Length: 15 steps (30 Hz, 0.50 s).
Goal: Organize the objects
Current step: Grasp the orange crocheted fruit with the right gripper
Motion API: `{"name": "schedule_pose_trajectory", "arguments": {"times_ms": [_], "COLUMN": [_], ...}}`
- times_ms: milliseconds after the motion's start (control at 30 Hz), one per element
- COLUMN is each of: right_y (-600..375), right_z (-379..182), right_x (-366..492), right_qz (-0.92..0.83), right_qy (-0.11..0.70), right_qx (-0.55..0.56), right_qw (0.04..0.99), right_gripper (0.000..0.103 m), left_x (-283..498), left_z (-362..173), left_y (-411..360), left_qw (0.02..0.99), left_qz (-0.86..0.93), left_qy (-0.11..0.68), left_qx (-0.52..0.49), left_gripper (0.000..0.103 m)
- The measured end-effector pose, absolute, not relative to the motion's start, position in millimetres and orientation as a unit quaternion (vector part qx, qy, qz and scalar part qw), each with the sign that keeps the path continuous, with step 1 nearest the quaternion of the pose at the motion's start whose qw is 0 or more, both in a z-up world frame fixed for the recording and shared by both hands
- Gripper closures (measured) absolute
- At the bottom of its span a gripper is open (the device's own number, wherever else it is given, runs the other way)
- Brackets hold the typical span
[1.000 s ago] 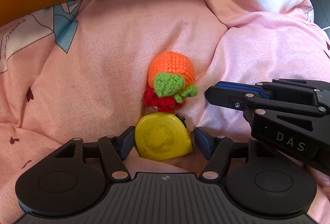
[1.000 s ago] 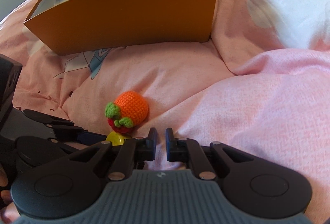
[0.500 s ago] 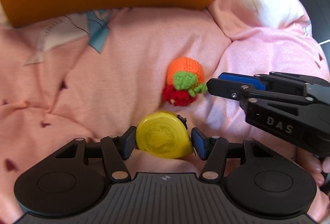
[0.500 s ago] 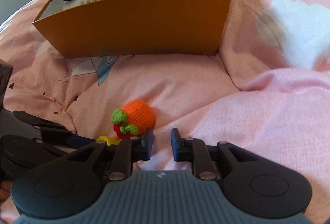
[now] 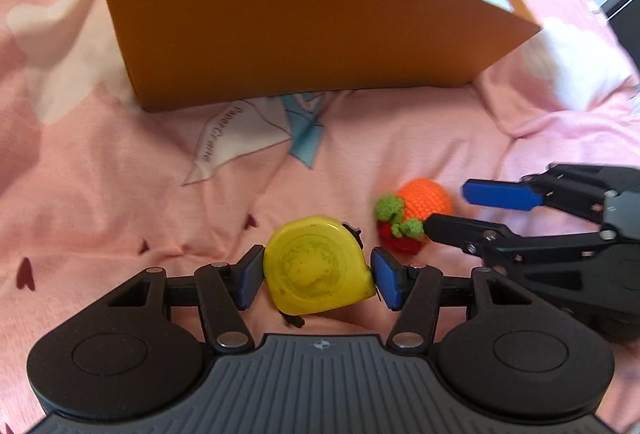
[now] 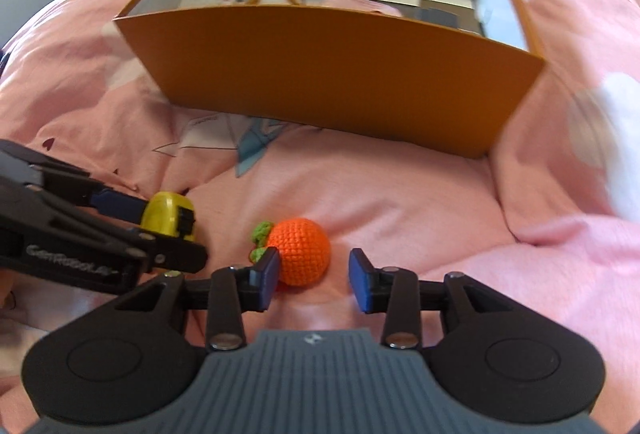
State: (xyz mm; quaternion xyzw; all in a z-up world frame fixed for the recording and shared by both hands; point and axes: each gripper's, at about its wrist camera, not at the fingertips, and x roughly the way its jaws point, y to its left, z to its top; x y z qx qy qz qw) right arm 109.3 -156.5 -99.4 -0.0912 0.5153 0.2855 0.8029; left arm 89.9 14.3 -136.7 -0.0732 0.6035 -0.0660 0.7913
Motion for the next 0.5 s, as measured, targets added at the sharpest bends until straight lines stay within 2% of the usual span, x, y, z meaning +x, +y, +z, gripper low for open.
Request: {"name": "schedule_pose_trajectory", "arguments": {"times_ms": [100, 500], "right_y": [-147, -138], "right_z": [-104, -138], "right_x": [112, 129], "right_qz": [0.305, 0.347], "right_qy": [0.520, 0.580], "right_qx": [-0.097, -0.021], "right_qw": [0.792, 0.736], "right_gripper": [0.055, 0.056], "left_x": [91, 98], "left_z": [-144, -166], "left_y": [17, 35], "left_qw": [0.790, 0.753], "left_qz": [-0.046, -0.037], "left_qy": [0.609, 0.652], "left_qx": [-0.053, -0.077], "left_gripper": [0.037, 0.035]}}
